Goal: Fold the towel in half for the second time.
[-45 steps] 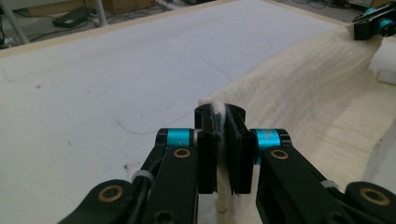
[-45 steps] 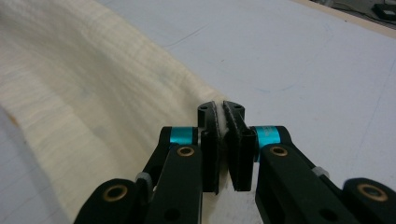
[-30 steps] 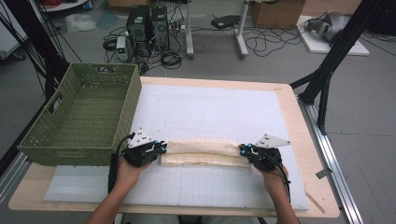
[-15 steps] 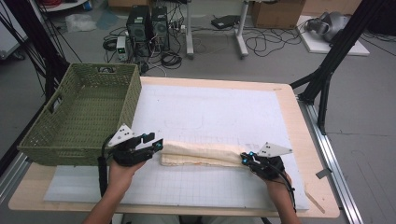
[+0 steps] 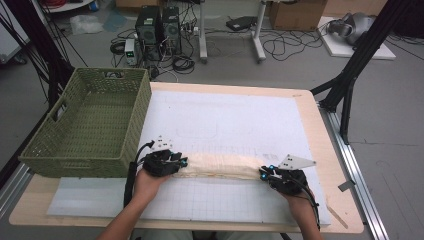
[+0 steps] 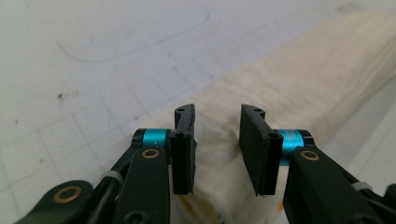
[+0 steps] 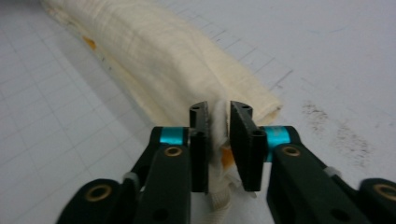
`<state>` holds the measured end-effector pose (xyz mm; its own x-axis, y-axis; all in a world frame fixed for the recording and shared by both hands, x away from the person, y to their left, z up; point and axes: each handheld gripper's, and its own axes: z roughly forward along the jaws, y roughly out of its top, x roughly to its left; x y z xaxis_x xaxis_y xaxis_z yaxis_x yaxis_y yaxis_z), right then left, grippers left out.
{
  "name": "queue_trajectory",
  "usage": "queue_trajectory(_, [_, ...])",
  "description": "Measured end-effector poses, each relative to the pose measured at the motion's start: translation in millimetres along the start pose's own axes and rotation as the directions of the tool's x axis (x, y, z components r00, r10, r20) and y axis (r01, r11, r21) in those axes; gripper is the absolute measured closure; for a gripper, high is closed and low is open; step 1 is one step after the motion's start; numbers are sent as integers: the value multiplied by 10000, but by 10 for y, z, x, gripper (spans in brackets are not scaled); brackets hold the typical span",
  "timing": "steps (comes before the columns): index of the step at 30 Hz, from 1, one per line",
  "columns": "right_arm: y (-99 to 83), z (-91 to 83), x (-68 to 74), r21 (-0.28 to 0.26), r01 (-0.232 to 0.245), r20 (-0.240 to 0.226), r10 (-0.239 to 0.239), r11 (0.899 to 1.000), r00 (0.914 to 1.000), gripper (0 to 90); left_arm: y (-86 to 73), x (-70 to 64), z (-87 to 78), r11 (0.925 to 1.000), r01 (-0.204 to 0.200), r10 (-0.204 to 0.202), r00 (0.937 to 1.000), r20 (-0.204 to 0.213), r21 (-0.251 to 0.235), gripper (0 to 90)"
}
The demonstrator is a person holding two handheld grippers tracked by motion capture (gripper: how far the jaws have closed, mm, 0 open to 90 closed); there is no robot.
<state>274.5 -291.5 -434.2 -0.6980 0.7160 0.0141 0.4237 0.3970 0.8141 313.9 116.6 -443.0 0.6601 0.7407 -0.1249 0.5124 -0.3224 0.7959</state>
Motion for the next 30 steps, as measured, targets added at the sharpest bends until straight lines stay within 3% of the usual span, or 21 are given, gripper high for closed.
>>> queue_trajectory(4, [106,-118,22,-775,-631,566,675,9950,9961,534,-42,-16,-7,9997,-165,164,9998,-92,-182,650])
queue_trajectory(7, [245,-173,86,-1699,-1150,690,1283,9787,9893,481,-43,-45,-2,9990,-389,386,9991,-162,-221,629])
queue_trajectory(9, [355,-157,161,-2032,-1118,684,1280,9727,9894,484,-45,-57,-1,9987,-458,455,9989,-139,-223,617])
queue_trajectory(12, [516,2,277,-1746,-578,866,738,9829,9935,526,-45,-58,2,9981,-564,561,9983,-155,-227,618])
queue_trajectory(15, [615,241,370,-1382,-405,652,499,9896,9966,584,-47,-55,-3,9980,-575,571,9983,-139,-263,620])
queue_trajectory(18, [648,481,441,-1063,-337,250,365,9938,9990,625,-48,-52,-12,9979,-504,498,9987,-136,-415,617])
queue_trajectory(21, [630,657,522,-664,-145,156,155,9977,9998,655,-28,-53,-32,9963,-327,329,9995,8,-799,596])
queue_trajectory(27, [515,804,615,5,212,143,-213,9998,9997,660,47,-109,-46,9878,175,-97,9986,513,-1546,545])
queue_trajectory(30, [456,828,626,261,243,219,-248,9994,9995,658,45,-170,23,9924,-10,104,9971,756,-1233,548])
